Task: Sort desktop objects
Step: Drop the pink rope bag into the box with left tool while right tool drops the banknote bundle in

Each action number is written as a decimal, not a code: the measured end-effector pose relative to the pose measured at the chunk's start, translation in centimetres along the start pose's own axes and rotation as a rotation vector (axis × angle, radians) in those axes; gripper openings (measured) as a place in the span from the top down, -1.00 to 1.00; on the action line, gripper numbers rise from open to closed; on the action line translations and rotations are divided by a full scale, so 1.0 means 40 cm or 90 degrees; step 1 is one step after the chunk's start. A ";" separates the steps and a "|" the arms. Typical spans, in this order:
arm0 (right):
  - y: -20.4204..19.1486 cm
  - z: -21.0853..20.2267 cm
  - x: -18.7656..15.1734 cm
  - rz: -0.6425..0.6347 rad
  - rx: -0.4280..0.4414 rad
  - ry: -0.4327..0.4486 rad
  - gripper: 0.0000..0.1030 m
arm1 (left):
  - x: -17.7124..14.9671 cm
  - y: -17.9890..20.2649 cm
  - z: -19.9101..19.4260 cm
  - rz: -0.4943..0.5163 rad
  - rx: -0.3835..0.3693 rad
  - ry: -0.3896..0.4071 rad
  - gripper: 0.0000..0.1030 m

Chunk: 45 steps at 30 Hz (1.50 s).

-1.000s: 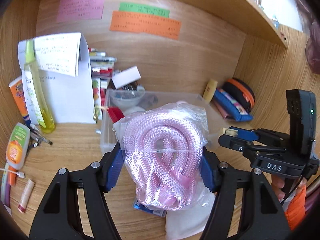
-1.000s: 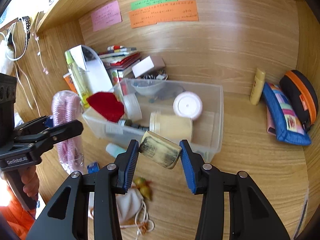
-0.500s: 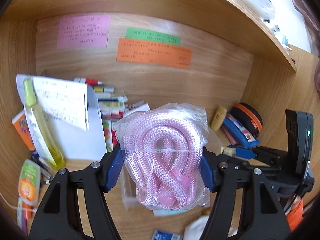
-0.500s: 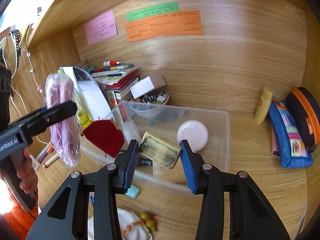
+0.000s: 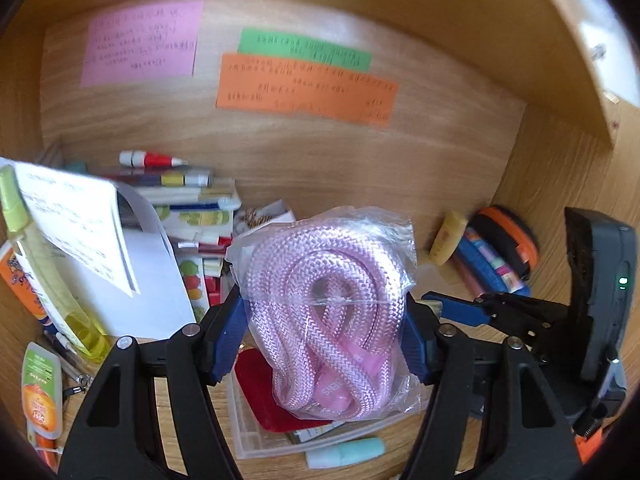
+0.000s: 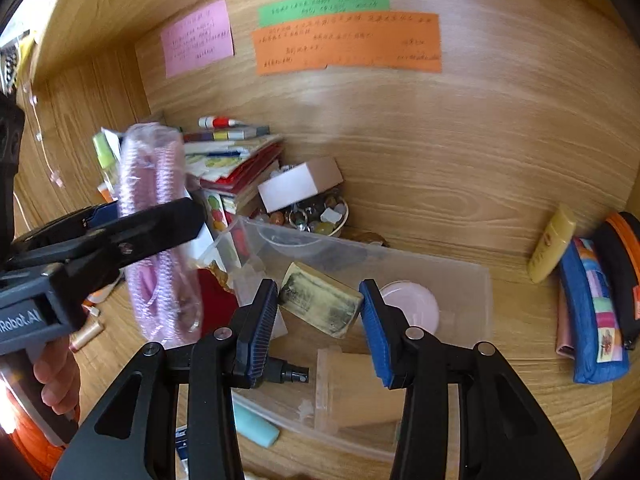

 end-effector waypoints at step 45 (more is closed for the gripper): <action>-0.013 0.037 -0.052 -0.033 -0.080 -0.010 -0.57 | -0.066 -0.047 0.034 0.015 0.017 -0.054 -0.80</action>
Point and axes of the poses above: each gripper's, at about its wrist camera, not at the fingertips, and z roughly the way its jaws point, y to its right, x to its top, the point moved 5 cm from there along z, roughly the way its jaws point, and after that the axes turned 13 degrees about -x, right-handed, at the moved point
